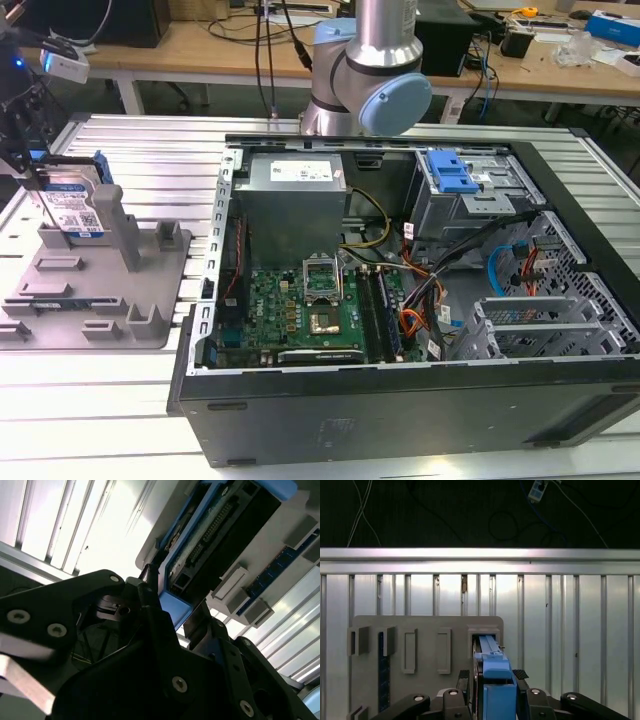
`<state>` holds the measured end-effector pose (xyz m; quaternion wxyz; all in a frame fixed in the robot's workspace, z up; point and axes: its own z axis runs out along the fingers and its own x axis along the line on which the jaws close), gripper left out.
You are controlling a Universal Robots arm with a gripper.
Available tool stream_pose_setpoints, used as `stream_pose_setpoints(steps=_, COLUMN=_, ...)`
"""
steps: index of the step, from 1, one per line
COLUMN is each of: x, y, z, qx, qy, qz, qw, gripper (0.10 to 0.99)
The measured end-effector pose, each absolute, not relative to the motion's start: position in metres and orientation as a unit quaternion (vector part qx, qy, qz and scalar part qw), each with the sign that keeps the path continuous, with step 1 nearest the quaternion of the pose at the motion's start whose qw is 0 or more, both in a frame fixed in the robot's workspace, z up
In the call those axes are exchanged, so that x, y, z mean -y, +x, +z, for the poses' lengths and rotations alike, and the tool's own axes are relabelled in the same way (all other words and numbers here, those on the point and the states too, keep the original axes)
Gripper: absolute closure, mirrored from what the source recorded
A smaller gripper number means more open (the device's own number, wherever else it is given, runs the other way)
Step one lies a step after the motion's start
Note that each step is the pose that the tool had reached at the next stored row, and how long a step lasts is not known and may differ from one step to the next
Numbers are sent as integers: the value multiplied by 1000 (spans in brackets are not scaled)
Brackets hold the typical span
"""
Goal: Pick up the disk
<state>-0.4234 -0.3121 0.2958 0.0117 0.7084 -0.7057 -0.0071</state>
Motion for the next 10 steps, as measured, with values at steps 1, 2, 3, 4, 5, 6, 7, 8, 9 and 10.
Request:
stream_pose_setpoints(steps=1, x=312, y=-423, z=296, qx=706, qy=708, qz=-7, qw=12, gripper=631)
stream_pose_setpoints(steps=2, x=312, y=-423, z=296, qx=706, qy=708, qz=-7, qw=12, gripper=631)
stream_pose_setpoints(steps=3, x=312, y=-423, z=296, qx=706, qy=708, qz=-7, qw=12, gripper=631)
stream_pose_setpoints(steps=4, x=312, y=-423, z=296, qx=706, qy=708, qz=-7, qw=12, gripper=631)
stream_pose_setpoints(steps=5, x=312, y=-424, z=296, qx=706, qy=708, qz=-7, qw=12, gripper=631)
stream_pose_setpoints(steps=6, x=312, y=-424, z=296, qx=706, qy=708, qz=-7, qw=12, gripper=631)
stream_pose_setpoints(steps=7, x=312, y=-424, z=296, qx=706, qy=708, qz=-7, qw=12, gripper=631)
stream_pose_setpoints(steps=8, x=312, y=-424, z=296, qx=706, qy=708, qz=-7, qw=12, gripper=631)
stream_pose_setpoints(steps=9, x=312, y=-424, z=296, qx=706, qy=708, qz=-7, qw=12, gripper=631)
stream_pose_setpoints(steps=10, x=312, y=-424, z=296, qx=706, qy=708, qz=-7, qw=12, gripper=631)
